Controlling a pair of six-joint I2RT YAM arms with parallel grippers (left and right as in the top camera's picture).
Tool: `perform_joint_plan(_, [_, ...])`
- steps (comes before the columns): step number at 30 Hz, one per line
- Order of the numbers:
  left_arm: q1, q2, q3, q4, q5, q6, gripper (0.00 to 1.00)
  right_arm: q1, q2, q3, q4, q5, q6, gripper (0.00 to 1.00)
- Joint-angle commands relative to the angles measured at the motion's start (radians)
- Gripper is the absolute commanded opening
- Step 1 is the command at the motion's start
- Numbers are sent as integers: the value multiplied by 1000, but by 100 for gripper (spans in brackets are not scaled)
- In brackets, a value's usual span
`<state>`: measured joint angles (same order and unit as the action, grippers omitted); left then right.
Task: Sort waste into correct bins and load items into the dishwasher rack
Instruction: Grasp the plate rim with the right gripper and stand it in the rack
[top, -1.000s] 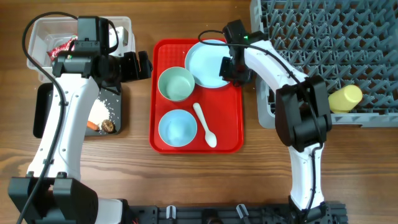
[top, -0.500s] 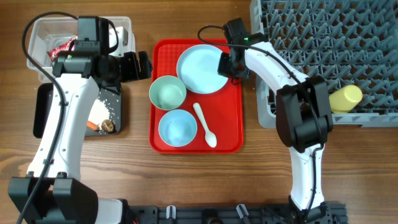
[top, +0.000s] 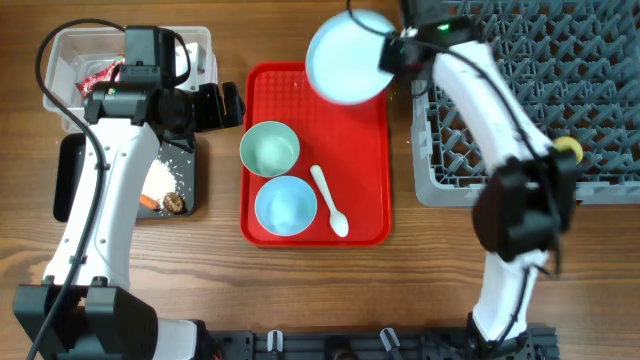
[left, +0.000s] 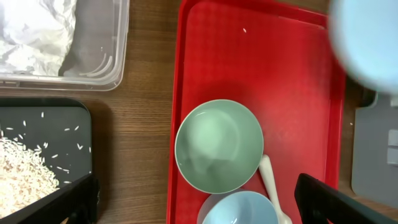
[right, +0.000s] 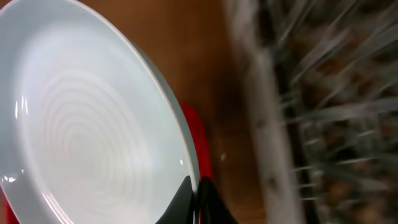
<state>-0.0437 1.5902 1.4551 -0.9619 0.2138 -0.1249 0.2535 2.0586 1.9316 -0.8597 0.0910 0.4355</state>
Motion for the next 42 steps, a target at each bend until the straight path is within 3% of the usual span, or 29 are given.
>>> perform_joint_plan(1, [3,3,15,0,-6,12,100,-34,-174,43,-6,270,-70,4])
perform_joint_plan(6, [3,3,15,0,-6,12,100,-107,-257,43,2,621,-150,4])
perform_joint_plan(12, [3,3,15,0,-6,12,100,-228,-244,40,102,794,-346,4])
perform_joint_plan(23, [3,3,15,4,-6,13,100,-400,-131,37,201,747,-593,4])
perform_joint_plan(37, [3,3,15,7,-6,12,100,-436,32,37,242,710,-646,4])
perform_joint_plan(42, [3,3,15,7,-6,12,100,-436,53,36,231,613,-645,4])
